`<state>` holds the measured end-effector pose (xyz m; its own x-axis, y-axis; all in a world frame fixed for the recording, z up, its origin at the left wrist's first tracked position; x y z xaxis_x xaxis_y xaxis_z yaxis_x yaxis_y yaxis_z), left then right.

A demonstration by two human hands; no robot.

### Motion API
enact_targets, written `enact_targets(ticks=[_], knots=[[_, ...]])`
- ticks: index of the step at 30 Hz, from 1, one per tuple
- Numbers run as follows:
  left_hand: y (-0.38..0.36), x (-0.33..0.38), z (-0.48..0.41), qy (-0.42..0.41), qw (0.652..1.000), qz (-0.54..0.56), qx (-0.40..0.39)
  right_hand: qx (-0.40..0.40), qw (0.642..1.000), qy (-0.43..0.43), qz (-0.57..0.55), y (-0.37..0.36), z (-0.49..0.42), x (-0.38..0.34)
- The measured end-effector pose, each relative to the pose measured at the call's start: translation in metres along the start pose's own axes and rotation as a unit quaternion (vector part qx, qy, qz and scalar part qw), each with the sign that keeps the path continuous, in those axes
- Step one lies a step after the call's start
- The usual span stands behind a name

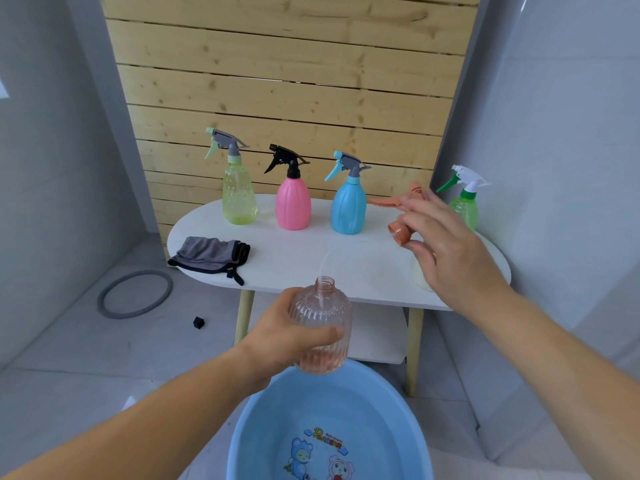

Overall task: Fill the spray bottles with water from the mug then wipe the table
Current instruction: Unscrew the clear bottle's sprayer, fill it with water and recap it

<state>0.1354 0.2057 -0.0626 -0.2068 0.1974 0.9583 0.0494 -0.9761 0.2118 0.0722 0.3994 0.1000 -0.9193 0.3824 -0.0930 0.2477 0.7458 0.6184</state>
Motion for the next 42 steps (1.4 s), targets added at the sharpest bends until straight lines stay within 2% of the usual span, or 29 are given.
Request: enact_targets(ticks=[3, 6, 8, 11, 16, 19, 21, 26, 36, 42], knots=[[0.002, 0.002, -0.003, -0.005, 1.000, -0.013, 0.004, -0.051, 0.995, -0.019, -0.079, -0.018, 0.004, -0.004], [0.003, 0.004, -0.007, -0.015, 0.999, -0.033, 0.013, -0.091, 0.979, -0.093, -0.159, -0.041, 0.011, -0.003], [0.001, 0.006, -0.009, -0.022, 0.999, -0.043, 0.013, -0.110, 0.949, -0.161, -0.248, -0.060, 0.015, -0.003], [-0.004, 0.009, -0.012, -0.030, 0.998, -0.060, 0.009, -0.099, 0.875, -0.244, -0.407, -0.083, 0.014, -0.006], [-0.004, 0.019, -0.023, -0.037, 0.996, -0.077, 0.021, -0.050, 0.837, -0.330, -0.433, -0.093, 0.005, 0.006], [0.003, 0.033, -0.034, -0.054, 0.993, -0.098, 0.037, -0.038, 0.824, -0.339, -0.453, -0.094, -0.007, 0.015], [0.008, 0.043, -0.045, -0.066, 0.990, -0.114, 0.047, -0.061, 0.823, -0.334, -0.455, -0.097, -0.017, 0.019], [0.016, 0.060, -0.081, -0.088, 0.988, -0.113, 0.060, -0.117, 0.860, -0.298, -0.398, -0.097, -0.045, 0.044], [0.010, 0.048, -0.151, -0.102, 0.990, -0.091, 0.043, -0.191, 0.867, -0.271, -0.373, -0.121, -0.054, 0.092], [0.011, 0.043, -0.164, -0.111, 0.989, -0.085, 0.055, -0.157, 0.876, -0.269, -0.369, -0.136, -0.050, 0.100]])
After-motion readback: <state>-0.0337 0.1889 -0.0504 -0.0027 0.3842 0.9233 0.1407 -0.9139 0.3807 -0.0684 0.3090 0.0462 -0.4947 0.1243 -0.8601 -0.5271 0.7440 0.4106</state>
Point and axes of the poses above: each hand's wrist, its own z-axis away from the middle knuckle, its own y-axis out of the back of the hand, x = y × z, the point moved 8 cm from there along -z, towards the middle knuckle, and after that the axes turned 10 degrees about -z, right-handed, at the moved point
